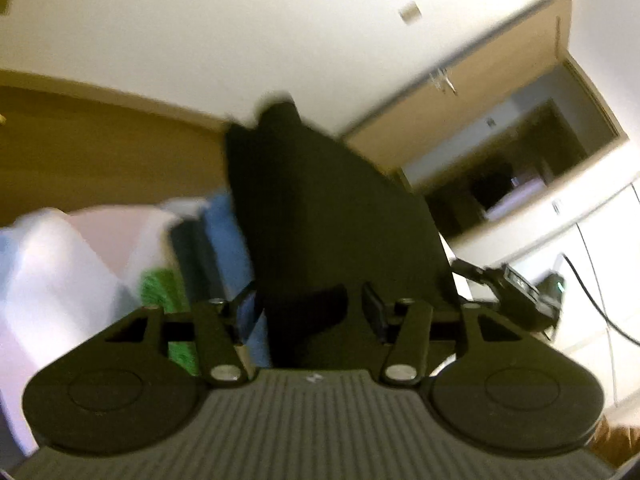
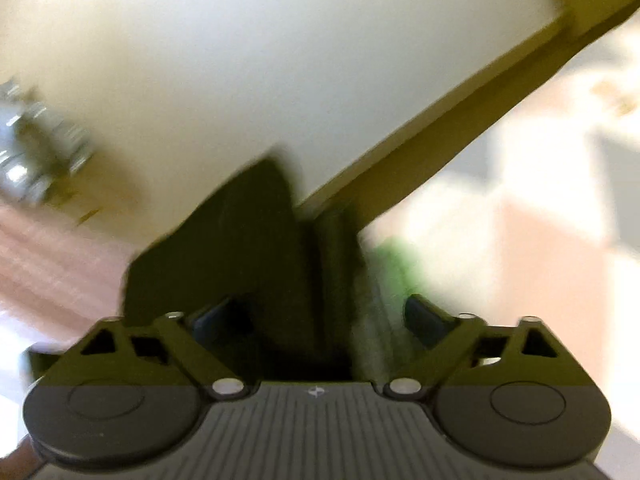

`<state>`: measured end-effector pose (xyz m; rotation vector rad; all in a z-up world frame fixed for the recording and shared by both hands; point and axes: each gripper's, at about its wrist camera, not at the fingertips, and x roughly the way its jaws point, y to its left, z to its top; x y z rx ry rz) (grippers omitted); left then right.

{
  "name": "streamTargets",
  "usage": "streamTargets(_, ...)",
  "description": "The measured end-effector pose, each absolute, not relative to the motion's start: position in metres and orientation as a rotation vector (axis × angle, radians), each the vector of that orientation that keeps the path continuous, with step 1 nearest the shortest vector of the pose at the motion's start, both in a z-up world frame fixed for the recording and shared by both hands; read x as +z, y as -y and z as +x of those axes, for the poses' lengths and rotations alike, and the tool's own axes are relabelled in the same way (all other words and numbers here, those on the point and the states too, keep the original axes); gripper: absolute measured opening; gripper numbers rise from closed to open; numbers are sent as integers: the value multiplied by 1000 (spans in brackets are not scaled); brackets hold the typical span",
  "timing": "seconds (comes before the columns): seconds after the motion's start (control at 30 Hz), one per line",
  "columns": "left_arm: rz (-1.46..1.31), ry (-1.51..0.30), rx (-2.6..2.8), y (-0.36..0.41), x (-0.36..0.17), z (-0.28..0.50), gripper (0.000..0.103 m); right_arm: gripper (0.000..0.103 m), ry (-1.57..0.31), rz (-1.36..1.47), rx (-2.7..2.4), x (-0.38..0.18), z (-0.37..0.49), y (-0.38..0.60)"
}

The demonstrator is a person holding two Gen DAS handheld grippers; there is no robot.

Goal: Fold clothes
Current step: 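Lower the trousers onto the clothes stack and open both grippers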

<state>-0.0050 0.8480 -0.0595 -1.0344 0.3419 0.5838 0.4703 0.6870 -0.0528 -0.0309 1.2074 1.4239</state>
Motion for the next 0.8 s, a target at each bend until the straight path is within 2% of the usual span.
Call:
streamTargets(0.07,-964,-285,601,-847,-36,-9,39,82,-1128,51,1358,-37,475,-673)
streamTargets(0.13,-873,-232,608,-853,-10,-4,39,60,-1027,111,1364,-21,469,-666)
streamTargets(0.2,-788,-215,603,-861,7,10,39,45,-928,116,1410,-7,453,-670)
streamTargets(0.23,-754,-227,609,-867,8,22,39,43,-882,89,1437,-2,441,-678)
streamTargets(0.33,-752,-297,616,-889,-14,53,38,38,-808,-49,1463,-4,407,-707)
streamTargets(0.37,-751,-341,625,-892,-27,62,35,37,-793,-115,1436,-11,399,-716)
streamTargets(0.4,-737,-384,648,-894,-38,70,31,38,-757,-191,1392,-20,391,-724)
streamTargets(0.43,-743,-410,663,-893,-52,73,19,38,-725,-247,1363,-29,386,-729)
streamTargets(0.57,-764,-418,698,-890,-78,73,22,39,-834,-170,1339,-62,402,-735)
streamTargets(0.7,-669,-479,719,-884,-65,85,23,42,-896,-92,1342,-81,413,-738)
streamTargets(0.77,-642,-484,736,-876,-50,85,20,43,-918,-62,1336,-74,417,-737)
streamTargets(0.8,-627,-480,747,-869,-40,84,22,44,-928,-45,1333,-69,418,-737)
